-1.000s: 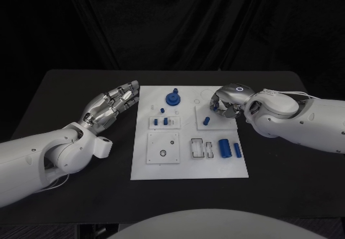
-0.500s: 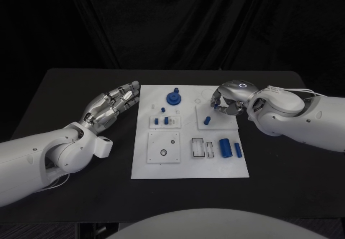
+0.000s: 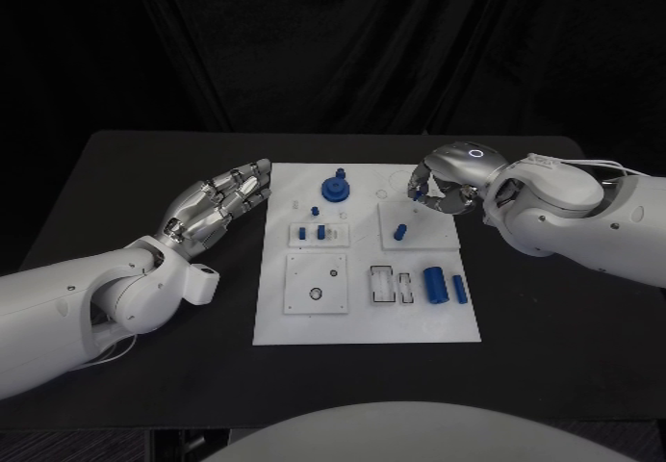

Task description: Assemble the parts on the task board

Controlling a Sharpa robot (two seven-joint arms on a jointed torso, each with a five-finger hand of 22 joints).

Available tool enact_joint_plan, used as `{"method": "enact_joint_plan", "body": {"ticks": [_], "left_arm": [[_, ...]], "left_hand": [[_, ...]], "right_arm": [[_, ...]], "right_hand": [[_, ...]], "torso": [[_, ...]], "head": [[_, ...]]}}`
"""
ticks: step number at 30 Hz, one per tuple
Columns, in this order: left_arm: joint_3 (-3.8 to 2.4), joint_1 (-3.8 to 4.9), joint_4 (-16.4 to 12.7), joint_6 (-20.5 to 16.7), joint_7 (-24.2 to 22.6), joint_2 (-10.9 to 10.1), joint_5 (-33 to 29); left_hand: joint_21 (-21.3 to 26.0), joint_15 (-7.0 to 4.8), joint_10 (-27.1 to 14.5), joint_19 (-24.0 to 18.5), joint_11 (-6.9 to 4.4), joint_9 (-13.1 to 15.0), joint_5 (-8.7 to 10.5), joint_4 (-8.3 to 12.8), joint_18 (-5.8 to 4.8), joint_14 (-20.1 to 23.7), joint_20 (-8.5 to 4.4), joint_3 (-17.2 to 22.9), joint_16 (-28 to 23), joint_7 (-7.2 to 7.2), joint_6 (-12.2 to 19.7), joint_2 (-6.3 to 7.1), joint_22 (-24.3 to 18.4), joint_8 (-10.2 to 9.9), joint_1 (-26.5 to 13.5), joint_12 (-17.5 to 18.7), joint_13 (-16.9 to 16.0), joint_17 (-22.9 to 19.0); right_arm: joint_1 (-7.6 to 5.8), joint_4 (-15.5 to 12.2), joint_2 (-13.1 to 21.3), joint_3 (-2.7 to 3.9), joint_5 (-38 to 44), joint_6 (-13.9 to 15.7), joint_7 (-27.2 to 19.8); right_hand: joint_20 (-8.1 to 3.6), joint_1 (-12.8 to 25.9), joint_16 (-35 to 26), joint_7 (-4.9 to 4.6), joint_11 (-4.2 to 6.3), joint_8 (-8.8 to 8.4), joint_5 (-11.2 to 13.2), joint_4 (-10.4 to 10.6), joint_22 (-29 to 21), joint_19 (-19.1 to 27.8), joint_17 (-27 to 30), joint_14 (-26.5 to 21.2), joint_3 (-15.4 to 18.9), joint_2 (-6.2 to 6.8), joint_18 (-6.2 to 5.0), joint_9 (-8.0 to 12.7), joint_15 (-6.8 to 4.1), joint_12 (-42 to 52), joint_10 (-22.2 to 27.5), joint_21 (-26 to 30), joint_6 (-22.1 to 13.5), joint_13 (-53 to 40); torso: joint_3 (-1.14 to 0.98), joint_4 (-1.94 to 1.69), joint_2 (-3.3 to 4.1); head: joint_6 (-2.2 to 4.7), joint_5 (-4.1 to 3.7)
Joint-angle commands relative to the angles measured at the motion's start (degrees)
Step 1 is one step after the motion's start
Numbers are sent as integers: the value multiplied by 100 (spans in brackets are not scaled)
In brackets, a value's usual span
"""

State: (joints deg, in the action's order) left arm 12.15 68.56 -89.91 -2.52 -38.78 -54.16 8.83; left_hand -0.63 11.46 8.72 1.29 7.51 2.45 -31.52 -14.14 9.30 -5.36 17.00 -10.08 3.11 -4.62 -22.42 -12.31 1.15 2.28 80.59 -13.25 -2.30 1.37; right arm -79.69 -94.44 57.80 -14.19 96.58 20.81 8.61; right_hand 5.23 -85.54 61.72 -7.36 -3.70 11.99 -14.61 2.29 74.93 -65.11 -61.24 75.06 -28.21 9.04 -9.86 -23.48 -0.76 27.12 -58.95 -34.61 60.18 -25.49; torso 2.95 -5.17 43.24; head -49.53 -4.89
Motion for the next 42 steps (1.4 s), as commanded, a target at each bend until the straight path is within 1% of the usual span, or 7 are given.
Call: {"method": "enact_joint_plan", "body": {"ticks": [1, 6, 13, 19, 25, 31, 42], "left_arm": [[-3, -17, 1, 95, -602, 11, 8], [-3, -25, 7, 103, -585, 20, 8], [-3, -33, 8, 116, -559, 30, 8], [-3, -38, 5, 120, -541, 32, 7], [-3, -40, 2, 123, -514, 38, 7], [-3, -52, 21, 136, -493, 56, 7], [-4, -77, 22, 154, -468, 70, 7]], "left_hand": [[-37, 11, -1, 30, -6, 5, -22, 33, 53, -40, -8, 17, 22, -44, 10, -5, 1, 28, 61, -35, -6, 4], [-37, 13, -7, 33, -22, 6, -27, 46, 50, -41, -8, 28, 30, -78, 0, -3, -1, 30, 74, -33, -5, 5], [-35, 13, -9, 37, -66, 14, -40, 79, 42, -35, -8, 65, 49, -183, -68, -7, -8, 41, 104, -47, -6, 6], [-35, 12, -10, 38, -72, 16, -40, 82, 41, -33, -7, 69, 51, -199, -89, -7, -8, 45, 106, -49, -7, 6], [-35, 12, -12, 39, -76, 17, -41, 84, 41, -32, -7, 73, 53, -212, -95, -8, -9, 46, 107, -48, -6, 6], [-36, 12, -12, 41, -78, 17, -42, 85, 41, -32, -7, 76, 55, -219, -99, -10, -8, 47, 108, -51, -7, 6], [-36, 13, -13, 42, -84, 19, -47, 87, 40, -34, -7, 88, 62, -247, -113, -19, -10, 49, 111, -55, -7, 8]], "right_arm": [[-37, -108, 40, 4, -40, 18, 103], [-64, -332, 74, 4, -46, 14, 84], [-70, -655, 55, 3, -48, -59, 62], [-69, -857, -40, 2, -49, -120, 29], [-64, -931, -122, 2, -49, -215, -10], [-51, -994, -247, 2, -114, -343, -52], [7, -1072, -537, 1, -183, -579, -93]], "right_hand": [[-2, 18, 4, 7, 47, -41, 26, 24, 226, -17, -9, -6, 28, -15, 15, 0, -1, -24, -80, -22, -43, 20], [-2, 26, 1, 8, 50, -68, 37, 38, 226, -22, -4, 0, 27, -10, 16, 9, -3, -38, -98, -28, -66, 31], [-2, 27, 28, 7, 49, -94, 45, 50, 256, -89, -27, 26, 20, -14, 39, 20, -5, -62, -104, -162, -85, 46], [-3, 21, 25, 9, 50, -97, 45, 50, 255, -89, -22, 27, 15, -18, 38, 21, -6, -70, -107, -159, -81, 51], [-3, 22, -5, 7, 48, -101, 46, 52, 247, -72, 8, 12, 14, -18, 31, 23, -5, -77, -105, -121, -82, 55], [-1, 24, -34, 1, 41, -123, 49, 62, 236, -47, 34, -5, 10, -18, 25, 32, 0, -106, -101, -71, -95, 72], [3, 19, -48, -8, 32, -152, 50, 68, 220, -10, 47, -17, 5, -23, 16, 44, 7, -136, -92, 4, -118, 88]], "torso": [[2, -4, -3], [-6, -5, -5], [-8, -6, -6], [-11, -13, -3], [-13, -30, -2], [-9, -23, -7], [-5, 0, -4]], "head": [[0, 9], [-15, 34], [-47, 116], [-47, 190], [-47, 196], [-47, 237], [-47, 394]]}}
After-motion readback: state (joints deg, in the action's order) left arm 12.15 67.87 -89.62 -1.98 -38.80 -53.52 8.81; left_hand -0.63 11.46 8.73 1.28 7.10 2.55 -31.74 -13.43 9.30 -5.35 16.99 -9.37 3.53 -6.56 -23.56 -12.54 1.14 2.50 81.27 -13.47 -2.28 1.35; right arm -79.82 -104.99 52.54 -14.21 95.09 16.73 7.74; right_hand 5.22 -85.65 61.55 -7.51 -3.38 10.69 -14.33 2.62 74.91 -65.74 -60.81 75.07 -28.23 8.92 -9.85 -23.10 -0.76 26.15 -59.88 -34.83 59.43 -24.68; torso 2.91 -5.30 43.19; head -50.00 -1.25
